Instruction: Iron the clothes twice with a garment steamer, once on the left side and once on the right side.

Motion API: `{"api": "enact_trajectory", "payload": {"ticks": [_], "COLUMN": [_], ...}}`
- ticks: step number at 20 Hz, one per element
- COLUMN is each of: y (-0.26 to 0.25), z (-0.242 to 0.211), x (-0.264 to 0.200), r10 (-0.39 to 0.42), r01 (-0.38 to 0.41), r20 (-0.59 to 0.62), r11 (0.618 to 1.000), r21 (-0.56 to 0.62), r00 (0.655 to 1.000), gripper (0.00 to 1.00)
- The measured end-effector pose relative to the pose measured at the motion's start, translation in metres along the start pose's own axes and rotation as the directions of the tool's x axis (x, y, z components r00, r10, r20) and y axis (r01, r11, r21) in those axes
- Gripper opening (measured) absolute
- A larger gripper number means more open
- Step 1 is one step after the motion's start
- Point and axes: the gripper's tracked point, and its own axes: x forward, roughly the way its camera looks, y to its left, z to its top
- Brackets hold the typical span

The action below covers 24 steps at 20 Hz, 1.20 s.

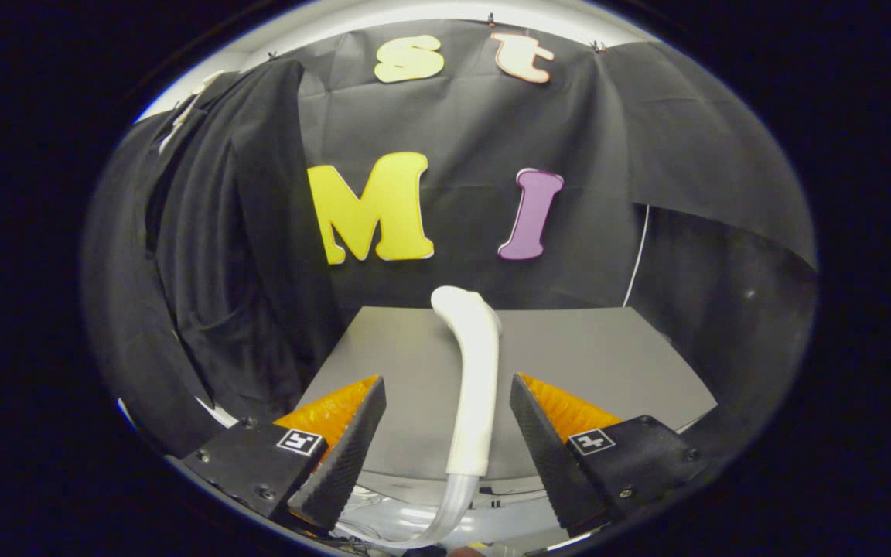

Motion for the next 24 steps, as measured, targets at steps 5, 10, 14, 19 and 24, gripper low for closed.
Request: {"api": "enact_trajectory", "payload": {"ticks": [5, 10, 14, 19, 24], "y": [-0.009, -0.012, -0.016, -0.016, -0.009], "z": [-0.010, -0.019, -0.024, -0.035, -0.037], "x": [0.044, 0.067, 0.073, 0.076, 0.080], "r10": [-0.004, -0.044, -0.066, -0.087, -0.071], "r01": [0.007, 0.046, 0.062, 0.081, 0.084], "r20": [-0.148, -0.250, -0.305, -0.361, -0.349], "r11": [1.000, 0.999, 0.998, 0.996, 0.996], "r21": [0.024, 0.003, -0.024, -0.032, 0.022], "r00": [0.989, 0.967, 0.950, 0.929, 0.935], "gripper": [1.00, 0.95, 0.86, 0.66, 0.42]}}
